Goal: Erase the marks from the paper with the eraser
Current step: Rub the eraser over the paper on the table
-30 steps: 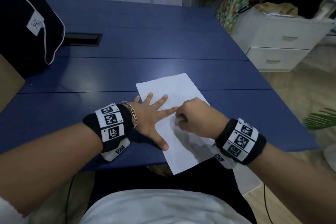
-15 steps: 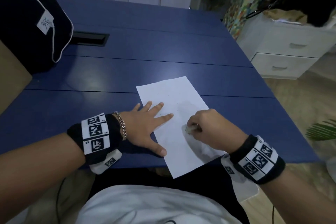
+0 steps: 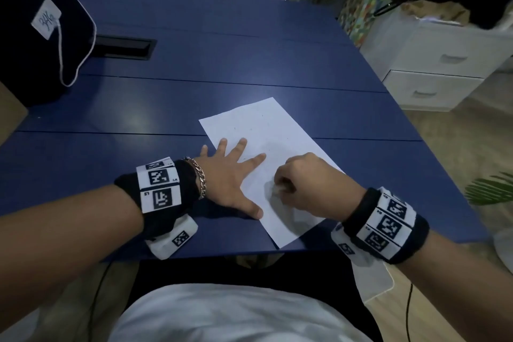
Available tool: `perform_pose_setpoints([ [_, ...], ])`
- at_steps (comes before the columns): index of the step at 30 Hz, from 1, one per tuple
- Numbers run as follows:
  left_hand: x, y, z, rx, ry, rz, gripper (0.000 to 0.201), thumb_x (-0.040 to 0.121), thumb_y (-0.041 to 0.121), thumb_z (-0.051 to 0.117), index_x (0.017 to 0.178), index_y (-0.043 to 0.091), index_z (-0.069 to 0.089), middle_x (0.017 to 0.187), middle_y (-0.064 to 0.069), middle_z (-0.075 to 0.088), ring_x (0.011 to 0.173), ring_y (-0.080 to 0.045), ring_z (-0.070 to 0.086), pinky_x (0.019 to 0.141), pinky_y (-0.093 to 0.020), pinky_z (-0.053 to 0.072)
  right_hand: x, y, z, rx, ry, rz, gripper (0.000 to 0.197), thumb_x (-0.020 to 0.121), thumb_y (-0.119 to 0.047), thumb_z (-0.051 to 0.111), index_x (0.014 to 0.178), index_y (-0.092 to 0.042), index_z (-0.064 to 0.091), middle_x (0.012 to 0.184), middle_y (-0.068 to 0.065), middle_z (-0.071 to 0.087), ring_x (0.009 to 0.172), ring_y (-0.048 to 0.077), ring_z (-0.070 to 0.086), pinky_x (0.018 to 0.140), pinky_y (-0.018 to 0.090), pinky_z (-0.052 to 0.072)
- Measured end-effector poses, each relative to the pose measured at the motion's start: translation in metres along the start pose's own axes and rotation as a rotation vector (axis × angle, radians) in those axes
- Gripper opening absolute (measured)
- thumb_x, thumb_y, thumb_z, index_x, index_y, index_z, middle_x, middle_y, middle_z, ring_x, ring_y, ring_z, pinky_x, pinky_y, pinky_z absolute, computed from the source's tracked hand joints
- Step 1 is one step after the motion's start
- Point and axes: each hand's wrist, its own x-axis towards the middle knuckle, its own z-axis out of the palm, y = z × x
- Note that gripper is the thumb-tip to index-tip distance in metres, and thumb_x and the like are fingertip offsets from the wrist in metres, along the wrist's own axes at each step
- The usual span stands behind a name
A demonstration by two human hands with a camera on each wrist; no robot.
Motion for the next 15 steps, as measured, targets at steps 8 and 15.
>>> perform_pose_setpoints([
  [8, 0.002, 0.0, 0.003, 0.045, -0.001, -0.009, 0.134, 0.061, 0.106, 0.054, 0.158, 0.058, -0.026, 0.172, 0.001, -0.037, 0.159, -0.043, -0.027, 0.124, -0.074, -0.004, 0.007, 0.012, -0.005, -0.002, 0.013, 0.012, 0.013, 0.087, -0.024, 0.06, 0.081, -0.016, 0.069, 0.079, 0.001, 0.063, 0.073, 0.023, 0.059, 0.072, 0.046, 0.056],
  [15, 0.0, 0.0, 0.002, 0.038, -0.025, 0.0, 0.133, 0.063, 0.105, 0.054, 0.157, 0.058, -0.027, 0.17, 0.003, -0.04, 0.158, -0.041, -0.031, 0.123, -0.074, -0.009, 0.002, 0.0, 0.001, 0.058, -0.083, -0.172, 0.01, 0.088, -0.027, 0.066, 0.085, -0.022, 0.074, 0.08, -0.002, 0.065, 0.073, 0.022, 0.061, 0.072, 0.04, 0.054],
])
